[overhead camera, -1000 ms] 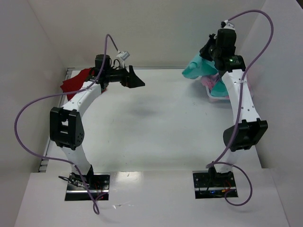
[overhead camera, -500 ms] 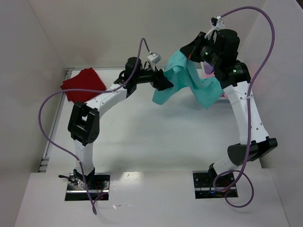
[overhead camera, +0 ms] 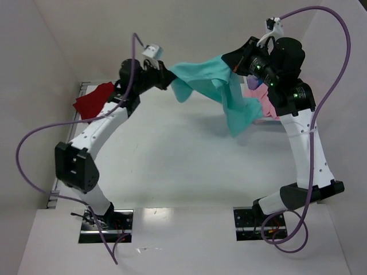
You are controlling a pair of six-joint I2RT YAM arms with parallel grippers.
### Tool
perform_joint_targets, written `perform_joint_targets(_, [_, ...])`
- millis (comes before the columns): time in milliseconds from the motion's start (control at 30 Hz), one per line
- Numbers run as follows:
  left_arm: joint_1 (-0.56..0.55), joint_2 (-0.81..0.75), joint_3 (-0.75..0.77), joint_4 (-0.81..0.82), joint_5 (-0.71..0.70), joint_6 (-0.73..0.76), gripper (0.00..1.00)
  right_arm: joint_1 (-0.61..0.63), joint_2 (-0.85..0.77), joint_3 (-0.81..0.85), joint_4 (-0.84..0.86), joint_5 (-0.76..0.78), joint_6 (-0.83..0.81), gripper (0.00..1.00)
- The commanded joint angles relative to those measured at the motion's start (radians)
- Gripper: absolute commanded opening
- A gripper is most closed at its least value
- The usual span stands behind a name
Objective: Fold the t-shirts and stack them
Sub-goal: Move the tshirt to the center of the board
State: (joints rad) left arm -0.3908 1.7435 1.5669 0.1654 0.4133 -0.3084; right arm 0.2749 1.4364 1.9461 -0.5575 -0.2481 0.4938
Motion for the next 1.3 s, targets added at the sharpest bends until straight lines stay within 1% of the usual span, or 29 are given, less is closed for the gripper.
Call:
perform_joint_targets(0, [0.088, -0.209, 0.025, -0.032, -0.146, 0.065, 0.00, 0.009, -0.008, 0.024, 0.088, -0.025, 0.000, 0.00])
perform_joint_targets(33, [0.121, -0.243, 0.057, -0.067, -0.146, 0.075, 0.00, 0.009, 0.002, 0.033, 0.099, -0.039, 0.000, 0.00])
perform_joint_targets(167, [0.176, -0.278, 0.159, -0.191, -0.223, 0.109, 0.00, 0.009, 0.024, 0.042, 0.132, -0.066, 0.011, 0.00])
perform_joint_targets(233, [0.210, -0.301, 0.257, -0.266, -0.238, 0.118, 0.00, 0.009, 0.035, 0.033, 0.159, -0.131, 0.032, 0.01])
perform_joint_targets(267, [0.219, -0.312, 0.277, -0.282, -0.260, 0.130, 0.00, 0.009, 0.035, 0.019, 0.172, -0.158, 0.043, 0.03])
perform_joint_targets(333, [0.228, -0.328, 0.304, -0.294, -0.292, 0.144, 0.00, 0.009, 0.024, -0.015, 0.209, -0.206, 0.057, 0.03])
perform_joint_targets(367, [0.228, -0.343, 0.314, -0.303, -0.316, 0.167, 0.00, 0.009, 0.001, -0.053, 0.266, -0.206, 0.066, 0.03])
perform_joint_targets(400, [0.228, -0.343, 0.314, -0.303, -0.327, 0.176, 0.00, 0.009, -0.010, -0.067, 0.266, -0.189, 0.066, 0.01])
perform_joint_targets(500, [0.228, -0.343, 0.324, -0.322, -0.337, 0.189, 0.00, 0.009, -0.021, -0.076, 0.240, -0.157, 0.052, 0.01])
perform_joint_targets(567, [0.228, -0.343, 0.315, -0.322, -0.337, 0.189, 0.00, 0.009, -0.051, -0.151, 0.240, -0.142, 0.052, 0.01])
perform_joint_targets(667, [0.228, -0.343, 0.315, -0.322, -0.337, 0.189, 0.00, 0.009, -0.080, -0.214, 0.249, -0.128, 0.042, 0.09])
perform_joint_targets(733, [0.228, -0.334, 0.326, -0.354, -0.347, 0.204, 0.00, 0.009, -0.091, -0.281, 0.237, -0.163, 0.032, 0.14])
perform_joint_targets(800, [0.228, -0.320, 0.349, -0.365, -0.347, 0.218, 0.00, 0.009, -0.125, -0.372, 0.237, -0.200, 0.032, 0.25])
perform_joint_targets(833, [0.228, -0.305, 0.373, -0.380, -0.294, 0.238, 0.00, 0.018, -0.146, -0.409, 0.237, -0.200, 0.032, 0.35])
perform_joint_targets(867, [0.228, -0.296, 0.374, -0.380, -0.266, 0.238, 0.00, 0.018, -0.193, -0.480, 0.237, -0.209, 0.032, 0.38])
perform_joint_targets(900, [0.228, -0.285, 0.384, -0.380, -0.195, 0.238, 0.00, 0.018, -0.218, -0.508, 0.237, -0.209, 0.032, 0.40])
perform_joint_targets(933, [0.228, -0.262, 0.384, -0.351, -0.150, 0.212, 0.00, 0.018, -0.290, -0.580, 0.228, -0.197, 0.032, 0.35])
perform_joint_targets(967, [0.228, -0.250, 0.393, -0.351, -0.137, 0.212, 0.00, 0.018, -0.313, -0.602, 0.219, -0.197, 0.032, 0.30])
perform_joint_targets(1000, [0.204, -0.221, 0.416, -0.342, -0.137, 0.201, 0.00, 0.018, -0.353, -0.642, 0.219, -0.197, 0.032, 0.23])
perform_joint_targets(1033, [0.193, -0.204, 0.436, -0.342, -0.125, 0.201, 0.00, 0.018, -0.367, -0.659, 0.219, -0.197, 0.041, 0.20])
perform_joint_targets(1100, [0.169, -0.167, 0.482, -0.342, -0.116, 0.210, 0.00, 0.018, -0.380, -0.691, 0.205, -0.197, 0.051, 0.20])
perform_joint_targets(1133, [0.138, -0.126, 0.543, -0.354, -0.104, 0.227, 0.00, 0.018, -0.393, -0.719, 0.194, -0.197, 0.051, 0.26])
perform_joint_targets(1167, [0.118, -0.104, 0.576, -0.363, -0.103, 0.239, 0.00, 0.018, -0.393, -0.745, 0.194, -0.197, 0.051, 0.34])
perform_joint_targets(1200, [0.078, -0.058, 0.646, -0.386, -0.103, 0.279, 0.00, 0.018, -0.404, -0.754, 0.194, -0.197, 0.051, 0.46])
perform_joint_targets(1233, [0.063, -0.015, 0.672, -0.386, -0.103, 0.302, 0.00, 0.018, -0.404, -0.763, 0.194, -0.172, 0.051, 0.57])
perform_joint_targets(1267, [0.052, 0.000, 0.683, -0.386, -0.087, 0.302, 0.00, 0.018, -0.418, -0.763, 0.203, -0.172, 0.051, 0.57])
